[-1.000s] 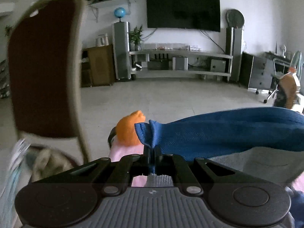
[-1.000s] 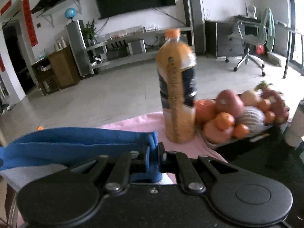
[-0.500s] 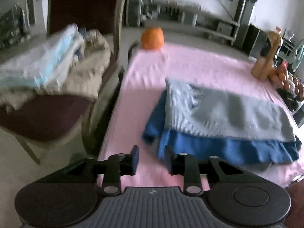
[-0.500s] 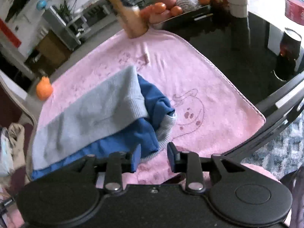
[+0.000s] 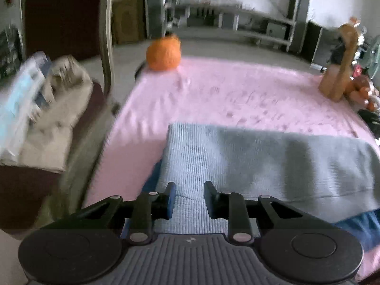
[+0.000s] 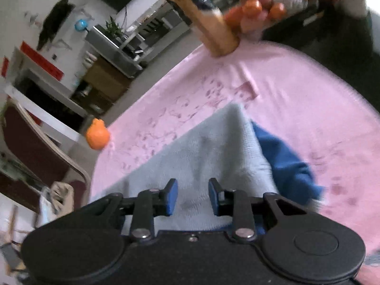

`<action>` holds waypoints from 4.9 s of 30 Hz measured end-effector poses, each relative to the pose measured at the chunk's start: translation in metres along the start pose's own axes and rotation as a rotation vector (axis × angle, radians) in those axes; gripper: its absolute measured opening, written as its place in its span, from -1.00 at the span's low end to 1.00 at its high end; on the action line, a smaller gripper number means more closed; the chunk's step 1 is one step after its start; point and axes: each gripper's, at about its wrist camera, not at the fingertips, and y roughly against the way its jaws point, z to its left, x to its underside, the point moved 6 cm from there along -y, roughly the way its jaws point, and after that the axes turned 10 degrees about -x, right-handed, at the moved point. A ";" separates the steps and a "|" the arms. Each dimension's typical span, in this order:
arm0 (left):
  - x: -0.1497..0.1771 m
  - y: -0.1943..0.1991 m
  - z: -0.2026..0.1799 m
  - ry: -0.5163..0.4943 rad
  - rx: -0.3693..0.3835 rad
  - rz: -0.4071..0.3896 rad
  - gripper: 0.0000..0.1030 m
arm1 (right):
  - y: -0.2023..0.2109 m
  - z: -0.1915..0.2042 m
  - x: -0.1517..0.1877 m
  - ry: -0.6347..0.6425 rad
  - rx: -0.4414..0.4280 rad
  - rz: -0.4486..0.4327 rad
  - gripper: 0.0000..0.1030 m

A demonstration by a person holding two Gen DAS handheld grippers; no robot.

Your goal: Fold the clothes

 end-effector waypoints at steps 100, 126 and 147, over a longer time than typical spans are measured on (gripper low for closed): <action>0.057 0.048 -0.006 -0.110 0.097 -0.040 -0.49 | 0.120 -0.076 0.018 -0.225 0.104 -0.250 0.20; 0.052 0.035 0.010 -0.016 0.067 -0.015 -0.45 | 0.037 -0.057 0.029 0.012 0.346 -0.110 -0.10; 0.047 0.081 0.048 -0.105 0.099 -0.019 -0.42 | 0.029 0.174 0.057 0.581 0.406 -0.284 -0.57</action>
